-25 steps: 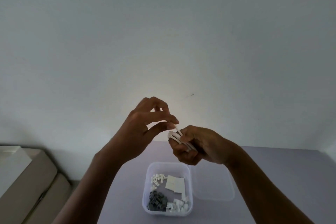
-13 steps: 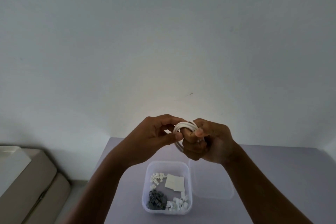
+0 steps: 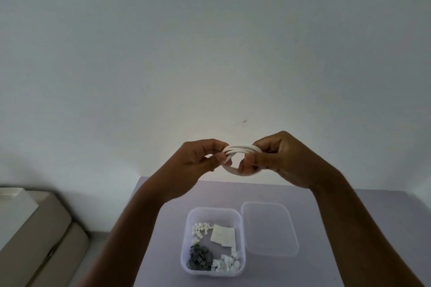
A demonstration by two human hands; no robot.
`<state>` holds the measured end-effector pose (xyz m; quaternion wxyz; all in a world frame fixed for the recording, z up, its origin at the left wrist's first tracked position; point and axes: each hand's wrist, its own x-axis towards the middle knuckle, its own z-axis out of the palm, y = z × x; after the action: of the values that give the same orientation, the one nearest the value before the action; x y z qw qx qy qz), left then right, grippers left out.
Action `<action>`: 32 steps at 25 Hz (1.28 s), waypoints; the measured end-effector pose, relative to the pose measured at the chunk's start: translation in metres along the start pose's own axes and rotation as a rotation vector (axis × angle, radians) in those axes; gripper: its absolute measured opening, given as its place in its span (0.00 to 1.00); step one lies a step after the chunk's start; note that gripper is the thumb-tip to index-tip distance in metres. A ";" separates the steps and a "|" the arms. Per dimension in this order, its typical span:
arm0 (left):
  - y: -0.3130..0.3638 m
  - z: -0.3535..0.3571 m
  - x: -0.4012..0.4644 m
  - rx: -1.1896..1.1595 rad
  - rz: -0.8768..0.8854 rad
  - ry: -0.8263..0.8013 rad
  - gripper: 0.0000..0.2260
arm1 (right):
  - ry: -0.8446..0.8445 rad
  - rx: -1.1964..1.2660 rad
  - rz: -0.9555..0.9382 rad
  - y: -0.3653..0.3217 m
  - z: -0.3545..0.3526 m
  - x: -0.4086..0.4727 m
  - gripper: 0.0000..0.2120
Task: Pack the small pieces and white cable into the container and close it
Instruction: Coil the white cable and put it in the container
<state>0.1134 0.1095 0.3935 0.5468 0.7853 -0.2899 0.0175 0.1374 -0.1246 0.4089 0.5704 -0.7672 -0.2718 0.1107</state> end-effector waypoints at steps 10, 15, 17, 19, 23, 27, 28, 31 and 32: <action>-0.042 0.022 -0.009 0.243 -0.161 0.217 0.12 | 0.042 0.026 0.142 0.062 0.034 0.008 0.16; -0.094 0.040 -0.020 0.414 -0.145 0.340 0.06 | 0.038 0.164 0.257 0.116 0.052 0.016 0.12; -0.126 0.050 -0.026 0.438 -0.199 0.323 0.06 | 0.073 0.155 0.303 0.148 0.062 0.018 0.09; -0.163 0.063 -0.033 0.453 -0.280 0.260 0.06 | 0.149 0.132 0.362 0.185 0.075 0.019 0.10; -0.232 0.090 -0.045 0.459 -0.467 0.164 0.07 | 0.339 0.049 0.481 0.257 0.101 0.019 0.11; -0.304 0.116 -0.054 0.386 -0.716 0.100 0.08 | 0.266 -0.175 0.589 0.327 0.124 0.025 0.07; -0.319 0.123 -0.056 0.387 -0.759 0.071 0.08 | 0.247 -0.228 0.615 0.341 0.130 0.026 0.06; -0.353 0.139 -0.059 0.403 -0.834 -0.018 0.08 | 0.197 -0.317 0.677 0.373 0.143 0.031 0.02; -0.363 0.143 -0.061 0.415 -0.849 -0.035 0.08 | 0.185 -0.330 0.690 0.385 0.146 0.033 0.02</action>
<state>0.1936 0.0968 0.0070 0.3322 0.9272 0.0571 -0.1632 0.2064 -0.0652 0.0062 0.3908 -0.9016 0.0406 0.1810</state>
